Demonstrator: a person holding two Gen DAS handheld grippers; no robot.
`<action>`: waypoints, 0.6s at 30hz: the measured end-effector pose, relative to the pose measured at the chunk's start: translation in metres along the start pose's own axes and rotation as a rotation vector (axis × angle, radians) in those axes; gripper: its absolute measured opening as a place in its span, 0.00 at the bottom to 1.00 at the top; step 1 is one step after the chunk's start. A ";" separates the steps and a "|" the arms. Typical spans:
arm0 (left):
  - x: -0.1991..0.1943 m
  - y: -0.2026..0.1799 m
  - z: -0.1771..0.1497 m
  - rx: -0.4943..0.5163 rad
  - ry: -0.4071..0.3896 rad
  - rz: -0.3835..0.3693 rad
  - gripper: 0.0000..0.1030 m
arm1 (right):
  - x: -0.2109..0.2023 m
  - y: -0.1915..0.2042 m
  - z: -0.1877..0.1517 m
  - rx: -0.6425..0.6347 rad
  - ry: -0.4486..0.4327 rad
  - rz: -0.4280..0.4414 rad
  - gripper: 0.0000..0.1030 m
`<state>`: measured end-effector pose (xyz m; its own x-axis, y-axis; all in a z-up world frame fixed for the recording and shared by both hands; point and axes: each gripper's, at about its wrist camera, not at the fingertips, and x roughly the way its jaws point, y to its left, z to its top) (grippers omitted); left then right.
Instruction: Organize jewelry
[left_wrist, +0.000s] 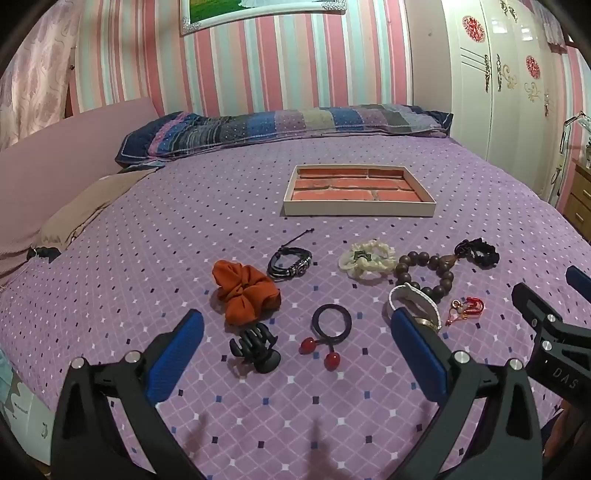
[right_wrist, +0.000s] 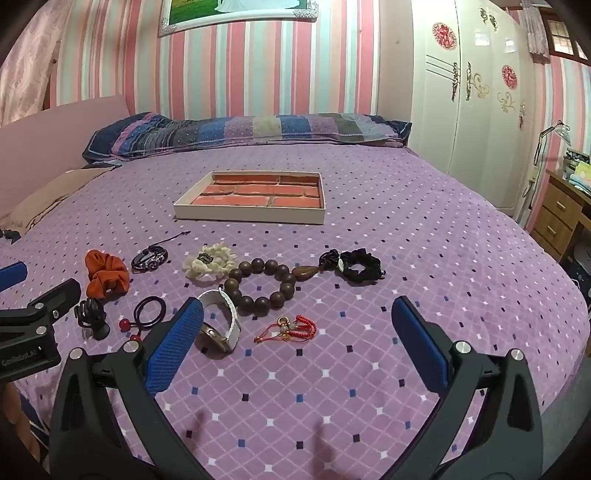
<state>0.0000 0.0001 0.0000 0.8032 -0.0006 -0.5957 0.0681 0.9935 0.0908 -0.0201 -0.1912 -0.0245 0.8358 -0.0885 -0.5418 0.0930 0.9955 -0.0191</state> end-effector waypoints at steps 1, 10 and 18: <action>0.000 0.000 0.000 0.000 0.001 0.000 0.96 | 0.000 0.000 0.000 0.000 0.000 0.001 0.96; 0.000 0.000 0.000 -0.005 -0.002 -0.003 0.96 | -0.002 -0.001 0.001 -0.006 0.001 0.004 0.96; -0.005 0.000 0.001 -0.008 -0.005 -0.005 0.96 | -0.004 0.000 0.001 -0.006 -0.003 -0.001 0.96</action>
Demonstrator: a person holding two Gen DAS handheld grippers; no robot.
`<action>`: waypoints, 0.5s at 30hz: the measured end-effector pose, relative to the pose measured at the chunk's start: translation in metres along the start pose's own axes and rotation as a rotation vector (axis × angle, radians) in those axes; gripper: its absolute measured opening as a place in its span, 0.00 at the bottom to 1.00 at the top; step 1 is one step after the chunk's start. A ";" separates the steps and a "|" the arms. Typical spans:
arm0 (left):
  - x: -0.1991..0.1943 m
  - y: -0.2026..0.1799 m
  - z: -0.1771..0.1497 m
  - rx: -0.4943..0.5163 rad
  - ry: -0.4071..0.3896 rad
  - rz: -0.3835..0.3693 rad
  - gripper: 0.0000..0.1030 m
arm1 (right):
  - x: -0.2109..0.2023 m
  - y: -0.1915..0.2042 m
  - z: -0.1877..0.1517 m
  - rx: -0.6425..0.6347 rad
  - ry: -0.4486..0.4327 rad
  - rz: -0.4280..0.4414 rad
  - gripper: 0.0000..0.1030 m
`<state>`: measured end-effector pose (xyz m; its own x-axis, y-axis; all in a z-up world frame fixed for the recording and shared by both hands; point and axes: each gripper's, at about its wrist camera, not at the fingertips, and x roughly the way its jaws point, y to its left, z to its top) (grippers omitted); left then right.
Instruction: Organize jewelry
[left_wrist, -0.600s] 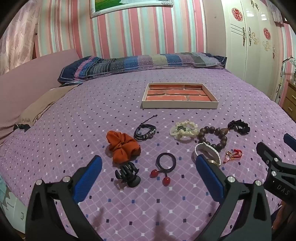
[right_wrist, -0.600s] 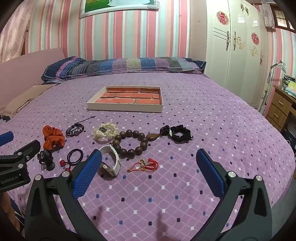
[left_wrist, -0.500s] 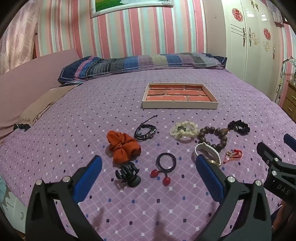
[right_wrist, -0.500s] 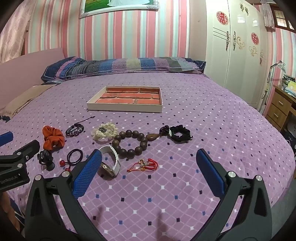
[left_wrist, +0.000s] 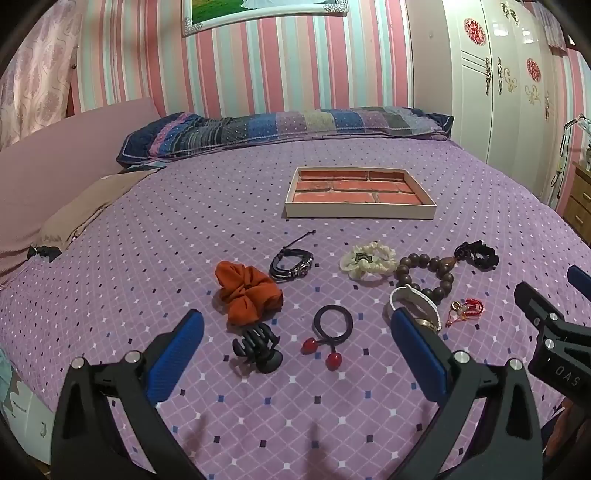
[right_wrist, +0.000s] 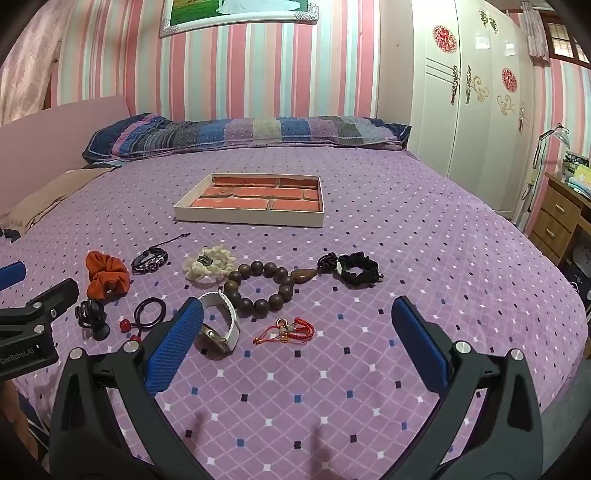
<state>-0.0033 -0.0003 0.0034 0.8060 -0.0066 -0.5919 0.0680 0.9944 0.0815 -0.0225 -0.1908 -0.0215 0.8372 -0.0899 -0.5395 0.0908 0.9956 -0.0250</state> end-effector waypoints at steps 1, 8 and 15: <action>0.000 0.000 0.000 0.000 0.000 0.002 0.96 | 0.000 0.000 0.000 -0.001 0.000 0.000 0.96; -0.001 0.003 0.001 -0.001 -0.001 0.002 0.96 | -0.003 -0.001 0.002 -0.004 -0.001 -0.003 0.96; -0.001 0.005 0.002 0.000 0.001 0.001 0.96 | -0.003 -0.001 0.003 -0.003 0.000 -0.004 0.96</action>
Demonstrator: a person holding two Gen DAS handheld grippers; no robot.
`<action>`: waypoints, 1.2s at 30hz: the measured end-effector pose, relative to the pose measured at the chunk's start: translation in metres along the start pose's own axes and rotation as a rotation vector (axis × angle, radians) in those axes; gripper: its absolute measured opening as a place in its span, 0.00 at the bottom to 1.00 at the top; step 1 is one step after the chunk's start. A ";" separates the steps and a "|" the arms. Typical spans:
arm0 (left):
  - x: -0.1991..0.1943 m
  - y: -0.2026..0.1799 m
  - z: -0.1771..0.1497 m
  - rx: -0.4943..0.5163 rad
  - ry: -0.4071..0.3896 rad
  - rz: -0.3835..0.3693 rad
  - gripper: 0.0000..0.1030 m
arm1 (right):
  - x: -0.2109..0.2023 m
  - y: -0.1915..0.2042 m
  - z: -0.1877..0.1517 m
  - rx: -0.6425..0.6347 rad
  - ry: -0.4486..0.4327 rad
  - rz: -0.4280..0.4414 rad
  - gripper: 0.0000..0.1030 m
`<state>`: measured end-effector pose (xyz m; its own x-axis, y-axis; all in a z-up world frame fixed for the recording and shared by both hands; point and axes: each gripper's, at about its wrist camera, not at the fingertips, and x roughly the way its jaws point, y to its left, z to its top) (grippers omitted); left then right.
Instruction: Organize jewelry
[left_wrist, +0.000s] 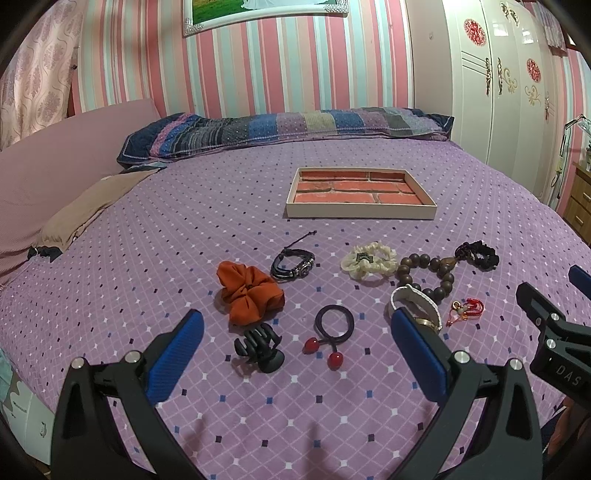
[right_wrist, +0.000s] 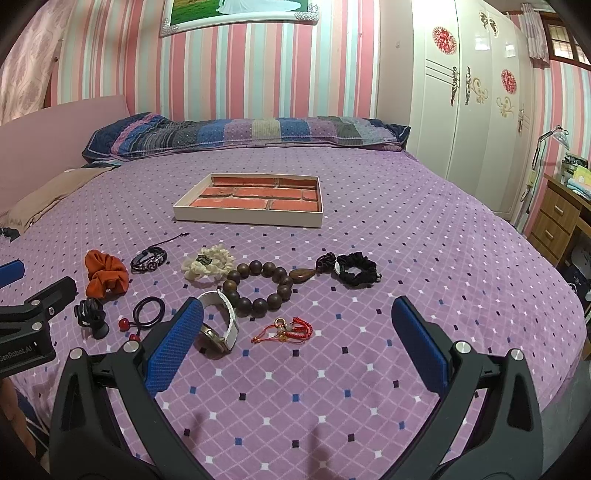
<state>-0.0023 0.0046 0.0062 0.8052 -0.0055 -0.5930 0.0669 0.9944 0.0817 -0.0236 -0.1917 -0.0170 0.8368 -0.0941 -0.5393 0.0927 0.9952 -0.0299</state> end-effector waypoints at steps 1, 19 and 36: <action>0.000 0.000 0.000 0.000 0.000 0.001 0.96 | -0.001 -0.001 0.000 0.000 -0.001 -0.001 0.96; 0.002 0.001 -0.003 -0.005 0.003 0.002 0.96 | -0.001 -0.001 -0.004 0.002 -0.002 -0.010 0.96; 0.002 0.001 -0.005 -0.006 0.001 0.001 0.96 | -0.002 -0.002 -0.005 0.006 -0.002 -0.013 0.96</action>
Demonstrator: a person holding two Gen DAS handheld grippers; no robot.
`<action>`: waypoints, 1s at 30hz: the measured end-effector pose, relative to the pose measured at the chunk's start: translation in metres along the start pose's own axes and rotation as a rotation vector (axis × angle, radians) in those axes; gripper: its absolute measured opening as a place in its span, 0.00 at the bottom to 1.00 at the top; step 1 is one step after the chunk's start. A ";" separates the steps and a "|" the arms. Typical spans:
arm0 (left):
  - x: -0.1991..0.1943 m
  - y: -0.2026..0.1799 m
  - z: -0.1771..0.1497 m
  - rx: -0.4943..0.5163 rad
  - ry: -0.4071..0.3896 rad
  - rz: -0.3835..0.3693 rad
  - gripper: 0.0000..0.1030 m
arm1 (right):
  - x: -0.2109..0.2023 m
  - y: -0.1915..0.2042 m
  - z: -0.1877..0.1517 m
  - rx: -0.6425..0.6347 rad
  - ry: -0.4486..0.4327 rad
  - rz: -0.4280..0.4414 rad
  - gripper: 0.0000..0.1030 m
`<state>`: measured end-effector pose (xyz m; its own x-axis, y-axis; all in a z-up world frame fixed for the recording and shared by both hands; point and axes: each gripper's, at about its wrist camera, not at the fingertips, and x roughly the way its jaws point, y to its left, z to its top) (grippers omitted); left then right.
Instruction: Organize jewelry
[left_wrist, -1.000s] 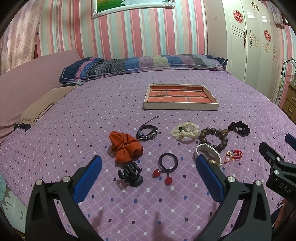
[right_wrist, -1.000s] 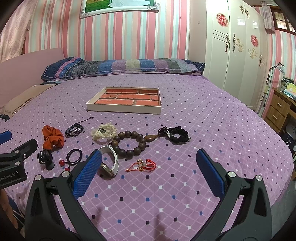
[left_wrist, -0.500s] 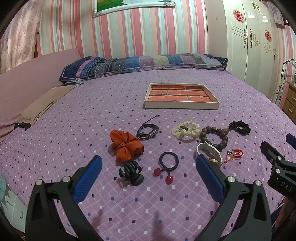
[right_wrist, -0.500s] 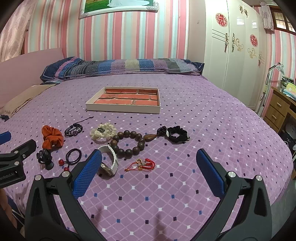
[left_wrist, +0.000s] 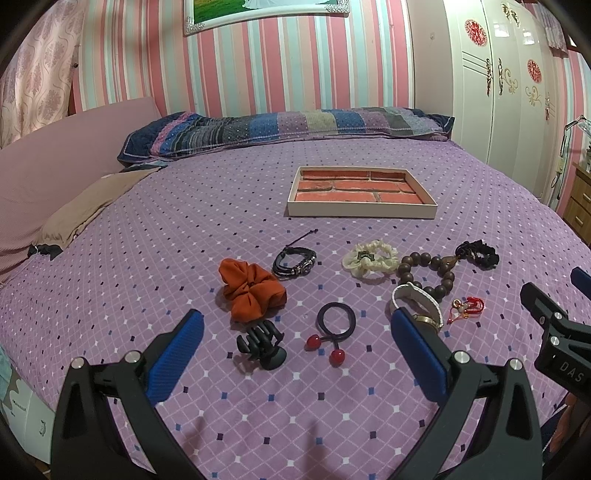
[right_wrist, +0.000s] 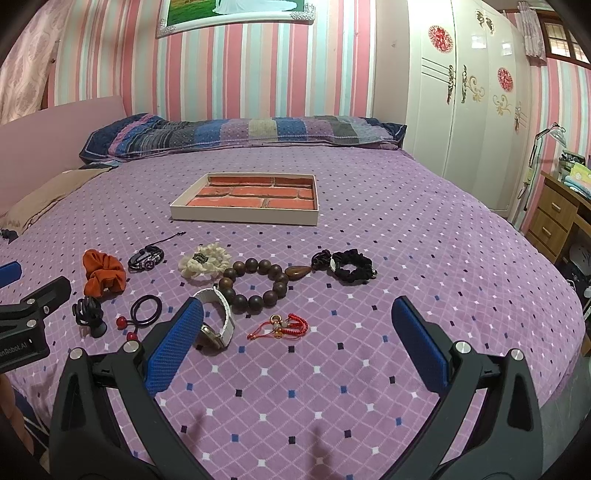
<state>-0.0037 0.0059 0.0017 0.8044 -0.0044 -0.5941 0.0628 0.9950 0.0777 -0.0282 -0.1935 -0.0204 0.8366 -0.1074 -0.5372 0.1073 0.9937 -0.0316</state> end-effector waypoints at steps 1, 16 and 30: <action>0.000 0.000 0.000 0.000 0.001 0.000 0.96 | 0.000 0.000 0.000 0.000 0.000 -0.001 0.96; 0.002 0.001 -0.006 0.002 0.007 -0.005 0.96 | 0.000 -0.003 -0.007 0.002 0.006 -0.006 0.96; 0.011 0.013 -0.017 -0.035 0.012 -0.048 0.96 | 0.009 -0.006 -0.016 0.015 0.002 0.015 0.96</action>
<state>-0.0038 0.0207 -0.0176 0.7937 -0.0510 -0.6062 0.0802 0.9965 0.0213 -0.0303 -0.2004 -0.0387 0.8370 -0.0921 -0.5394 0.1026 0.9947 -0.0107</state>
